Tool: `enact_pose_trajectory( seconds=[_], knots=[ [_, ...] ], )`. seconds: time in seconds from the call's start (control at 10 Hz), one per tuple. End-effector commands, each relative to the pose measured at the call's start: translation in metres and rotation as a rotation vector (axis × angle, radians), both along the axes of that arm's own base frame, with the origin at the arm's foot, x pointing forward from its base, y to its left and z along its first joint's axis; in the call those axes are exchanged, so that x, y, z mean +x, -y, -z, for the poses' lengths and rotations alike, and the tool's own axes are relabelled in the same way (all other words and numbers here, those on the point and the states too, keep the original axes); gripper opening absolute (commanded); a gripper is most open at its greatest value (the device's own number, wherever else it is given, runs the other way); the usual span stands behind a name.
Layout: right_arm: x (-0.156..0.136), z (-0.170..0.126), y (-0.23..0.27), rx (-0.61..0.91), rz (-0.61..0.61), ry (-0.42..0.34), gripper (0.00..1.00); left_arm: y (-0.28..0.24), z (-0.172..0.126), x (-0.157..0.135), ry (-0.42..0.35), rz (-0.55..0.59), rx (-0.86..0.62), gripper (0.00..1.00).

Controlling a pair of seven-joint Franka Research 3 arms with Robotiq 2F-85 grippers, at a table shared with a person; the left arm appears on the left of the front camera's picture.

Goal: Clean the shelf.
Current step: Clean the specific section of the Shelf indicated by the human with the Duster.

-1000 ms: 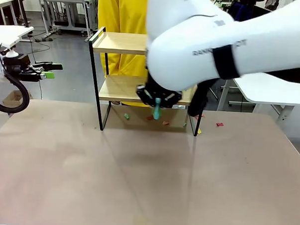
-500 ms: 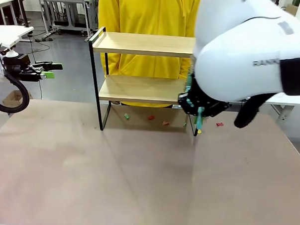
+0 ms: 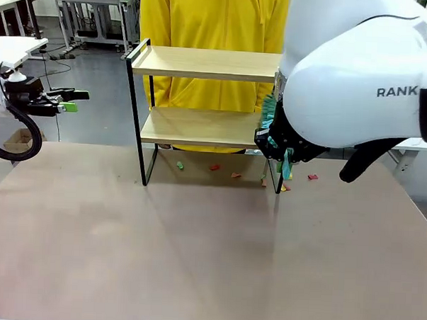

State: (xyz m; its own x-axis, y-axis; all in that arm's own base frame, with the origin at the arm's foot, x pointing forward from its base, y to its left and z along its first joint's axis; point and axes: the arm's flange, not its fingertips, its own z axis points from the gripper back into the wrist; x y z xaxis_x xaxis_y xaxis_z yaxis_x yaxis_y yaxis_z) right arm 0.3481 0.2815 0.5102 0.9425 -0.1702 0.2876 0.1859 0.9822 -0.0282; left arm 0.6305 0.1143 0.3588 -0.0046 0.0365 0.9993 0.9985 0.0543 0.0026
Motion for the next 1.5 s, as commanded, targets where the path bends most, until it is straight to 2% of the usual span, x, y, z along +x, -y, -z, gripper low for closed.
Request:
enact_pose_trajectory(
  seconds=[0.0,0.1,0.4,0.7,0.8,1.0,1.2,1.4],
  knots=[
    [0.003,0.001,0.009,-0.013,0.038,-0.011,0.13,0.000,-0.002,-0.002,0.010,-0.004,-0.001,1.00],
    [0.000,0.000,0.000,0.000,0.000,0.000,0.13,0.000,-0.002,-0.002,0.010,-0.004,-0.001,1.00],
    [-0.025,-0.028,0.026,0.042,-0.274,0.087,0.13,0.000,-0.002,-0.002,0.010,-0.004,-0.001,1.00],
    [-0.053,-0.042,0.069,0.126,-0.656,0.133,0.13,0.000,-0.002,-0.002,0.010,-0.004,-0.001,1.00],
    [-0.061,-0.048,0.080,0.150,-0.757,0.124,0.13,0.000,-0.002,-0.002,0.010,-0.004,-0.001,1.00],
    [-0.079,-0.050,0.089,0.075,-0.947,0.048,0.13,0.000,-0.002,-0.002,0.010,-0.004,-0.001,1.00],
    [-0.104,-0.040,0.099,0.003,-1.168,-0.105,0.13,0.000,-0.002,-0.002,0.010,-0.004,-0.001,1.00],
    [-0.123,-0.033,0.127,-0.036,-1.296,-0.253,0.13,0.000,-0.002,-0.002,0.010,-0.004,-0.001,1.00]
  ],
)
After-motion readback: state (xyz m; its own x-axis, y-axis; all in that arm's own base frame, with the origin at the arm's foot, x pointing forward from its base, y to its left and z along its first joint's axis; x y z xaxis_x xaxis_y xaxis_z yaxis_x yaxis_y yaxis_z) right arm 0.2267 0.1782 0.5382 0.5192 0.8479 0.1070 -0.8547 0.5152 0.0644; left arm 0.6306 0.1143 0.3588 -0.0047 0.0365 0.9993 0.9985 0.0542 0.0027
